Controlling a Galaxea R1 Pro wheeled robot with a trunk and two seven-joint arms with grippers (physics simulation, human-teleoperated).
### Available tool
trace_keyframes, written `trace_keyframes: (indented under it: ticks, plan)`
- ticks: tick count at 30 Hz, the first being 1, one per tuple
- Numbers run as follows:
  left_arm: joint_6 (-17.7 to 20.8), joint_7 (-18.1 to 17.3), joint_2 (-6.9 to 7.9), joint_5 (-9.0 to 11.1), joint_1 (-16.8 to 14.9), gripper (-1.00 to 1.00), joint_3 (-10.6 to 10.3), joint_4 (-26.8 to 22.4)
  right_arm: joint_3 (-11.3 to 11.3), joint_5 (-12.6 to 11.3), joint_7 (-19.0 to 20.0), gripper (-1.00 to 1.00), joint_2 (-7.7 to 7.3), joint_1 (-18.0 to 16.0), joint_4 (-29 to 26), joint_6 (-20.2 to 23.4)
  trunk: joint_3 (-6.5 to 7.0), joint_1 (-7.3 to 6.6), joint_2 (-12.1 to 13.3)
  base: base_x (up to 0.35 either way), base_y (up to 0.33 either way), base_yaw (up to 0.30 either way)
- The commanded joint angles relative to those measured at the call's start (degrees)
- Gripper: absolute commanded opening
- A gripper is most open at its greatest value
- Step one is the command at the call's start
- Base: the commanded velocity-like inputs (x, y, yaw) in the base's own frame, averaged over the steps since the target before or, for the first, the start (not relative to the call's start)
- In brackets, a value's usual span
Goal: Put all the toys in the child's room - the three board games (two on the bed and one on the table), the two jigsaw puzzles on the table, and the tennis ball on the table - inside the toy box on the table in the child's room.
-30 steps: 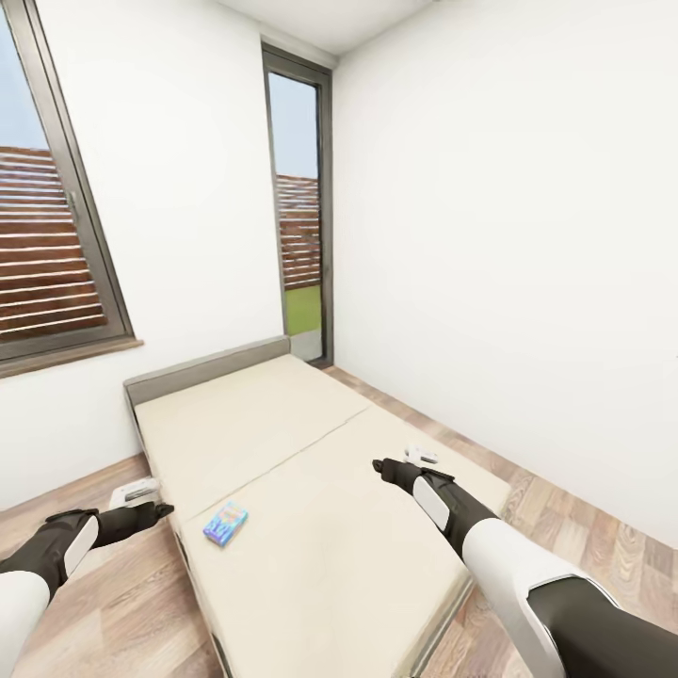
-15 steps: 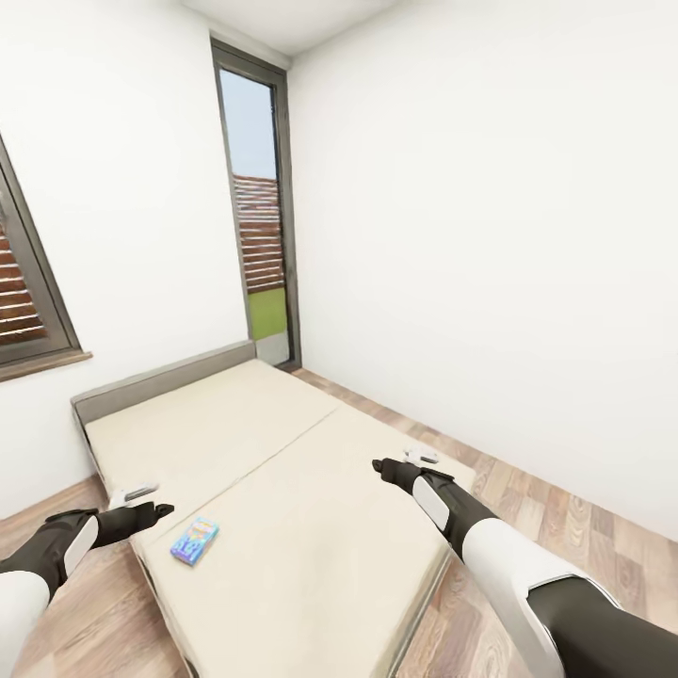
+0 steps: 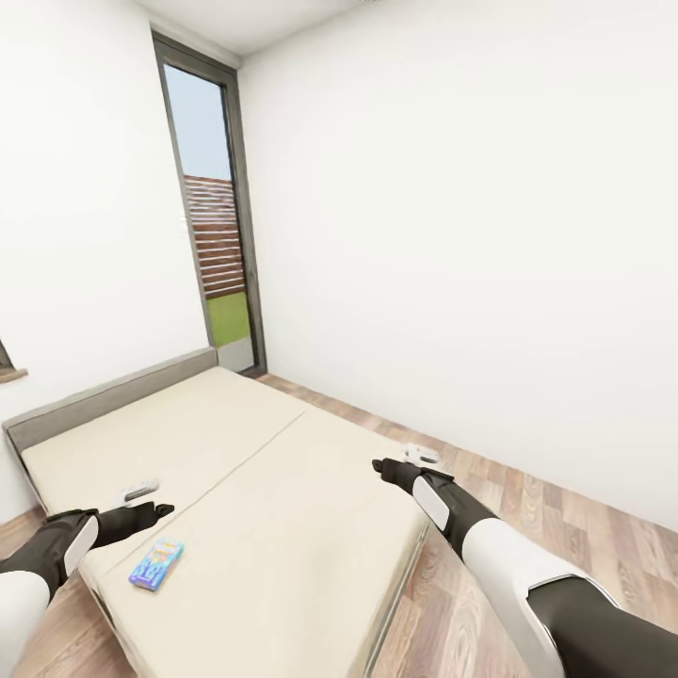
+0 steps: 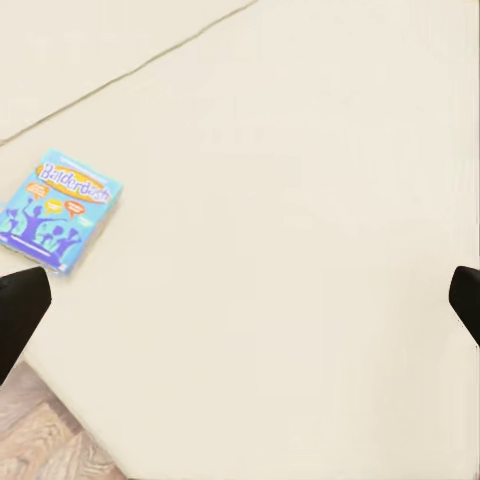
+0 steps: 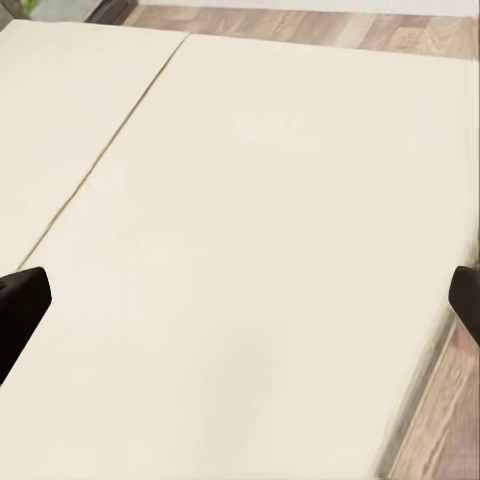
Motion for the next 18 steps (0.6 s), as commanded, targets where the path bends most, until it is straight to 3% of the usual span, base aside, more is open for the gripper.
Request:
trace_keyframes:
  ticks: [1,18]
  plan:
    - [0.52,-0.10,-0.01,0.40,0.01,1.00,0.30,-0.06,0.31,-0.27,-0.13,1.00,-0.02,-0.01,-0.05,0.19,0.00,0.02,-0.04,0.000,0.002,-0.277]
    - [0.52,-0.10,0.01,0.40,0.01,1.00,0.34,-0.06,0.31,-0.23,-0.13,1.00,0.00,0.00,-0.08,0.19,0.44,0.02,-0.04,0.000,0.074,-0.271]
